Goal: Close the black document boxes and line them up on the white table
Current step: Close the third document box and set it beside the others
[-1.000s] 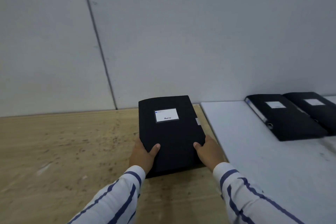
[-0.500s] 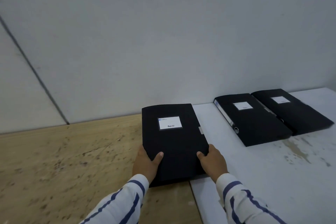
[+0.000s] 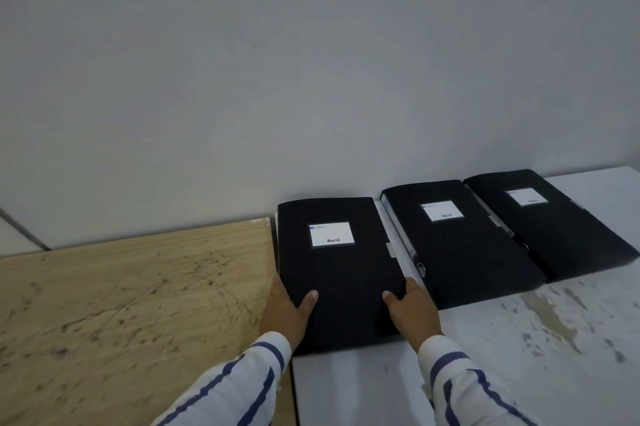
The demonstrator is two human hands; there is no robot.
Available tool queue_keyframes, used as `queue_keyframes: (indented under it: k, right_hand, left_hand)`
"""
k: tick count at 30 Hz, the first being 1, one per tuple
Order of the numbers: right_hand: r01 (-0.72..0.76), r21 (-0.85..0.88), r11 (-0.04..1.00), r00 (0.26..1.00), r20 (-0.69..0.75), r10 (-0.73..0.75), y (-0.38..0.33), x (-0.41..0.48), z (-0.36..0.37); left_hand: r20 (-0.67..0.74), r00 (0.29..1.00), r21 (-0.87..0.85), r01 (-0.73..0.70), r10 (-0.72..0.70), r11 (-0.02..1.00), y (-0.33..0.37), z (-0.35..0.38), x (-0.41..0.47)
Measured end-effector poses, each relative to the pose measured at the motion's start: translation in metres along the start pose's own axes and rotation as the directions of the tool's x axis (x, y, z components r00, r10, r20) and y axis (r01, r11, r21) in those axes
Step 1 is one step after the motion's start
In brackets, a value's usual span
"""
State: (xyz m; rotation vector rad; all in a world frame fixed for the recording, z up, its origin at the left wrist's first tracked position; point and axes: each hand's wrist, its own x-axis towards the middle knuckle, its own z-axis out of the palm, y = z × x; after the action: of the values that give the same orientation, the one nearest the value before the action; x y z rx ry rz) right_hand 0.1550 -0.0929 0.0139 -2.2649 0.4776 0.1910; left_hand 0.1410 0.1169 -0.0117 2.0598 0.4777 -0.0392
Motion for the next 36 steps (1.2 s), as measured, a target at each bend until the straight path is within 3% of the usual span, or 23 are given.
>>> queue_keyframes:
  k: [6, 16, 36]
  right_hand:
    - [0.025, -0.057, 0.998, 0.996, 0.085, -0.02, 0.013, 0.039, -0.012]
    - [0.184, -0.266, 0.946, 0.982, 0.094, -0.164, 0.026, 0.049, -0.003]
    - [0.236, -0.297, 0.925, 0.964, 0.188, -0.185, 0.019, 0.067, -0.007]
  left_hand:
    - [-0.044, 0.994, 0.045, 0.103, -0.101, 0.994, 0.011, 0.035, 0.009]
    - [-0.159, 0.979, 0.23, 0.165, -0.13, 0.959, 0.013, 0.054, 0.012]
    - [-0.147, 0.981, 0.3, 0.169, -0.13, 0.939, 0.028, 0.052, 0.024]
